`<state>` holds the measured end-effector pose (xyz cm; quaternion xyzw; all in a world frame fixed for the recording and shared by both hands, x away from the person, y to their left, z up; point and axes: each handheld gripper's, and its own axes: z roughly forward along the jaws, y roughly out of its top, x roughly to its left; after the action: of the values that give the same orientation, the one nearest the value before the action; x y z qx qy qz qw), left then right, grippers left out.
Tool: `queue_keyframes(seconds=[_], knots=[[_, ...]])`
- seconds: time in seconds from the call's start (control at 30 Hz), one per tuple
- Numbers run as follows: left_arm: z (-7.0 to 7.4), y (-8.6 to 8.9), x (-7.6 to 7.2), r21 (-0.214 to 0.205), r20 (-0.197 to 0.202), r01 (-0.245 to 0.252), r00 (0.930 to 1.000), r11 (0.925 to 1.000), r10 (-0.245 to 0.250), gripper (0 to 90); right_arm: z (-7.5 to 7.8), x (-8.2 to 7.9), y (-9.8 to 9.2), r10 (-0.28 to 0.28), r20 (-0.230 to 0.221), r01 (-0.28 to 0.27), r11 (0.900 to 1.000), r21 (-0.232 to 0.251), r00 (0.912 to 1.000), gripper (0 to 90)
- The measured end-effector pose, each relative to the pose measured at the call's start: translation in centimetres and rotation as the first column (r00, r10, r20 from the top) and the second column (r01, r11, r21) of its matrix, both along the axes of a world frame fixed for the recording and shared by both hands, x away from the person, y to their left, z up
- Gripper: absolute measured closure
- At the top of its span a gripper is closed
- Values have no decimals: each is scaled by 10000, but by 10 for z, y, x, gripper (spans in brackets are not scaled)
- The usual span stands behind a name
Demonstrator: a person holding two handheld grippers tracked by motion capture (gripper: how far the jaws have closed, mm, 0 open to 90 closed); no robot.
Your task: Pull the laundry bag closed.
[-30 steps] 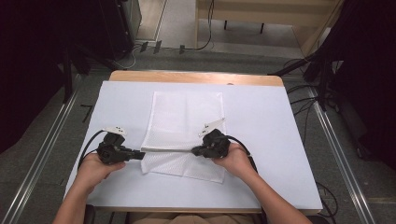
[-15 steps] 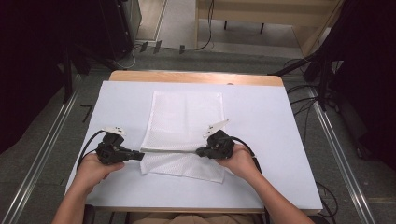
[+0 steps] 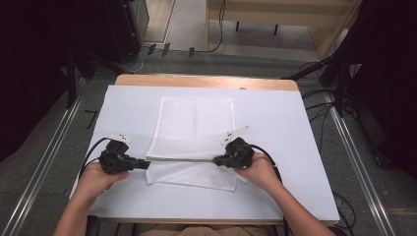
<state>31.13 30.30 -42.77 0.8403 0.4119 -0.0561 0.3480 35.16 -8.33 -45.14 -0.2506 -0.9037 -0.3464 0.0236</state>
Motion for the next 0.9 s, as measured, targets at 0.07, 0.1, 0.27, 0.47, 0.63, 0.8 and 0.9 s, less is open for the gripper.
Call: queue_keyframes(seconds=[0.07,0.1,0.27,0.47,0.63,0.8,0.9], knots=[[0,0,0,-27,-19,10,10000,10000,-11,896,0,0,-5,-33,-19,33,10000,-43,10000,882],[0,-1,0,-11,-7,8,10000,10000,-8,896,-1,0,-7,-34,-15,34,10000,-59,10000,882],[-1,0,0,13,-86,-8,10000,10000,8,896,-1,-1,-17,-79,-79,77,9999,-146,9999,882],[-1,1,-1,14,-186,80,9998,10000,-79,896,-1,-1,-28,-186,-342,182,9998,-112,9992,882],[-3,1,-2,-82,-234,136,9996,9999,-137,896,-2,-2,-37,-266,-432,257,9994,-230,9987,883],[-3,0,-2,-281,-266,221,9994,9994,-229,893,0,-1,-44,-334,-487,337,9994,48,9983,881],[-8,-2,-2,54,-249,237,9994,9997,-236,884,-1,-1,-44,-321,-800,325,9995,27,9963,876]])
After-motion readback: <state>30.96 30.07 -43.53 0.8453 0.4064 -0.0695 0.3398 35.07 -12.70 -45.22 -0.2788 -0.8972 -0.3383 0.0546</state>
